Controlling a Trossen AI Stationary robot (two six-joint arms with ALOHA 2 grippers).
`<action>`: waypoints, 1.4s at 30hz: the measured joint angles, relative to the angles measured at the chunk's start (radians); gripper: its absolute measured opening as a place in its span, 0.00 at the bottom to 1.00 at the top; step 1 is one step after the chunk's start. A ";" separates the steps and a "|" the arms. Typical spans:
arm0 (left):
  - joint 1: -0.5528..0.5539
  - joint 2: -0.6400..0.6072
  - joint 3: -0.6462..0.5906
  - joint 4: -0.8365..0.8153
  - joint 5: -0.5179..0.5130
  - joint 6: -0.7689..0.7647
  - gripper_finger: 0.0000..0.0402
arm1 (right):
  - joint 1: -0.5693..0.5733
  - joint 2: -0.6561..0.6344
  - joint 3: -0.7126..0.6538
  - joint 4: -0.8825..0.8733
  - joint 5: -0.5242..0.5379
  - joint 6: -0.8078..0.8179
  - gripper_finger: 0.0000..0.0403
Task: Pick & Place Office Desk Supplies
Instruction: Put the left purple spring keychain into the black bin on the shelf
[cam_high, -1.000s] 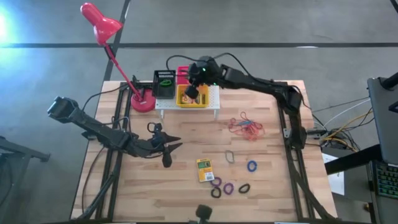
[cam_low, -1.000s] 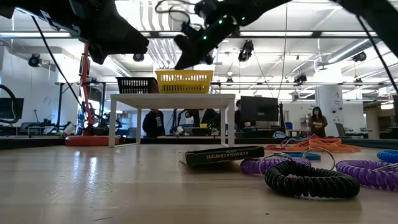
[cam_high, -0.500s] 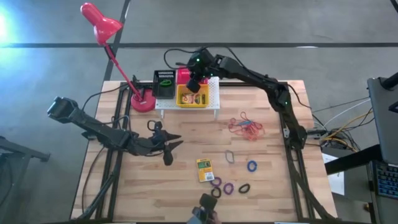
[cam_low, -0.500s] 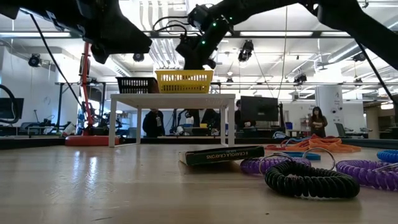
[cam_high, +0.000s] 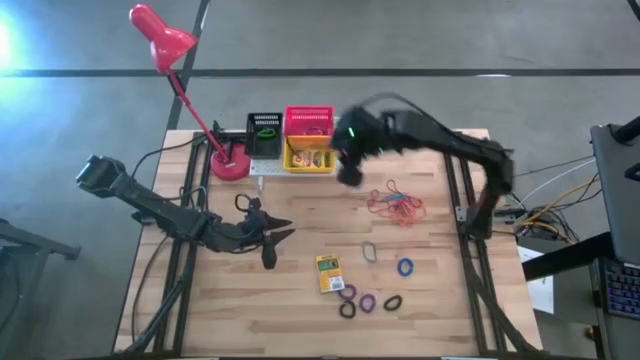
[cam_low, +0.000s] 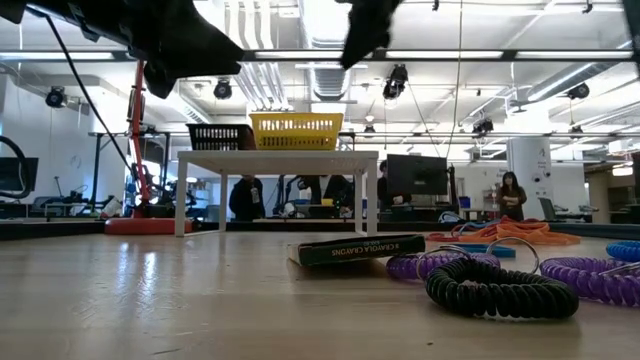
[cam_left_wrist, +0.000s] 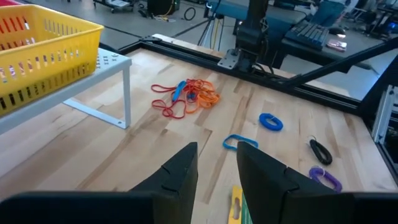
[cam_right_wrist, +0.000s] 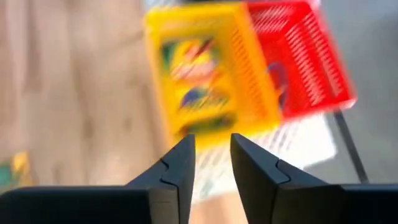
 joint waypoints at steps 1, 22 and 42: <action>0.000 0.000 0.000 0.004 0.000 0.003 0.29 | 0.038 -0.044 -0.065 0.002 0.020 0.021 0.22; -0.031 0.001 0.000 -0.006 0.079 0.086 0.29 | 0.740 -0.380 -1.112 0.806 0.078 0.625 0.14; -0.081 0.150 -0.001 0.262 0.079 -0.003 0.29 | 0.781 -0.093 -1.216 1.164 -0.033 0.580 0.32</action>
